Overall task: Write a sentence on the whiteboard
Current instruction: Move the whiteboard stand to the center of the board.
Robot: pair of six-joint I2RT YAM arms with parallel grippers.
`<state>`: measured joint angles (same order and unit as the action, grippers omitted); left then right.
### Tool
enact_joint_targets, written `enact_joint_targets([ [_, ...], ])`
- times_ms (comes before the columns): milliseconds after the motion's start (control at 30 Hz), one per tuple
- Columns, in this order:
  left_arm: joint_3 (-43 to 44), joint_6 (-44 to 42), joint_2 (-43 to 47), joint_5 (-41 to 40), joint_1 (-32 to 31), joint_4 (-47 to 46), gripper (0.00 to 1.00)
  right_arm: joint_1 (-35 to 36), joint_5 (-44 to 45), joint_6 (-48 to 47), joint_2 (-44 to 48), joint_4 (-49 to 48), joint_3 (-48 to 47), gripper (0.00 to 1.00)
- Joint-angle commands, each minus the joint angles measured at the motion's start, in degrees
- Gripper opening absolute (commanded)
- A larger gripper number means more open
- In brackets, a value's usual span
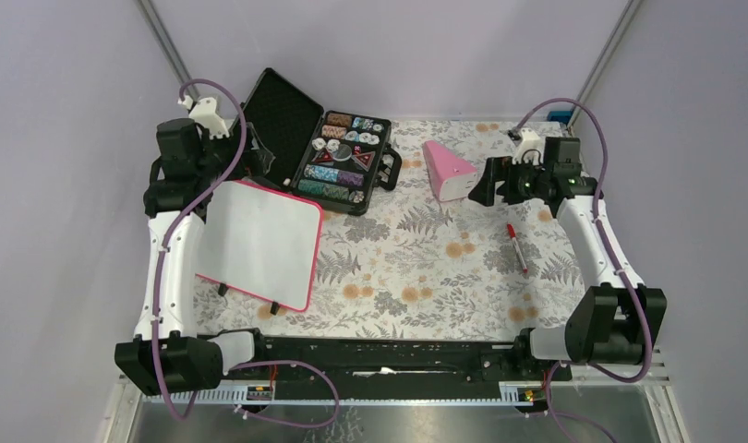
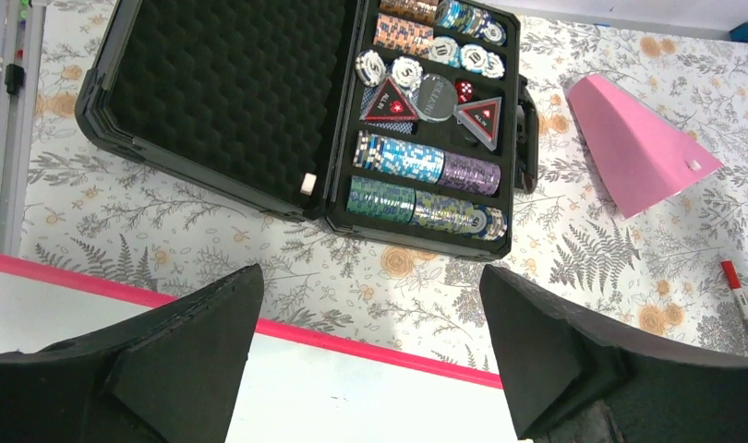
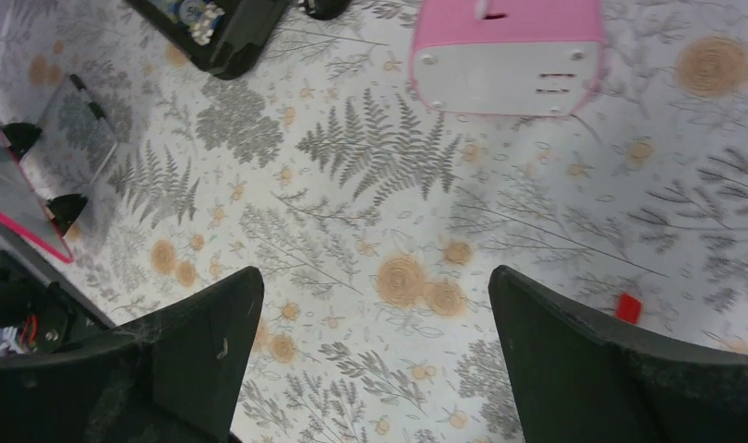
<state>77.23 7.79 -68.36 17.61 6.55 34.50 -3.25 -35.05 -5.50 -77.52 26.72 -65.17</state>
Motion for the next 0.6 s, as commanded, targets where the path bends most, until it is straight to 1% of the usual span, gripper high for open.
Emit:
enact_joint_targets([
  [0,2.5,1.0,1.0,-2.9,0.1,1.6,0.99,5.6,-4.2,1.3,-0.5,-1.3,-1.0,0.99],
  [100,3.9,4.3,1.6,-7.5,0.1,4.5,0.99,10.8,-5.6,4.1,-1.8,-4.3,-1.4,0.99],
  [167,4.5,3.7,2.5,-9.7,0.1,7.1,0.99,15.2,-4.9,3.6,-4.1,-3.2,-3.6,0.99],
  [233,6.0,-1.2,3.3,-11.4,0.1,10.8,0.99,17.0,-5.6,3.5,-7.0,-1.5,-6.2,0.99],
  [300,7.6,-8.7,3.3,-9.8,0.1,16.4,0.99,17.1,-7.8,3.9,-9.3,-0.8,-7.9,0.99],
  [400,8.1,-19.4,3.8,-8.2,0.2,26.6,0.99,17.2,-7.3,3.5,-9.6,-1.1,-8.6,0.99],
  [433,7.0,-23.9,4.4,-9.2,0.1,29.6,0.99,17.2,-7.0,3.1,-9.2,-1.2,-8.5,0.99],
  [467,5.3,-26.6,5.2,-12.2,0.1,31.5,0.99,17.2,-6.9,2.8,-8.8,-1.2,-8.3,0.99],
  [567,-3.2,-32.7,10.2,-20.6,0.8,33.5,0.99,17.2,-6.5,2.5,-7.7,-1.2,-7.3,0.99],
])
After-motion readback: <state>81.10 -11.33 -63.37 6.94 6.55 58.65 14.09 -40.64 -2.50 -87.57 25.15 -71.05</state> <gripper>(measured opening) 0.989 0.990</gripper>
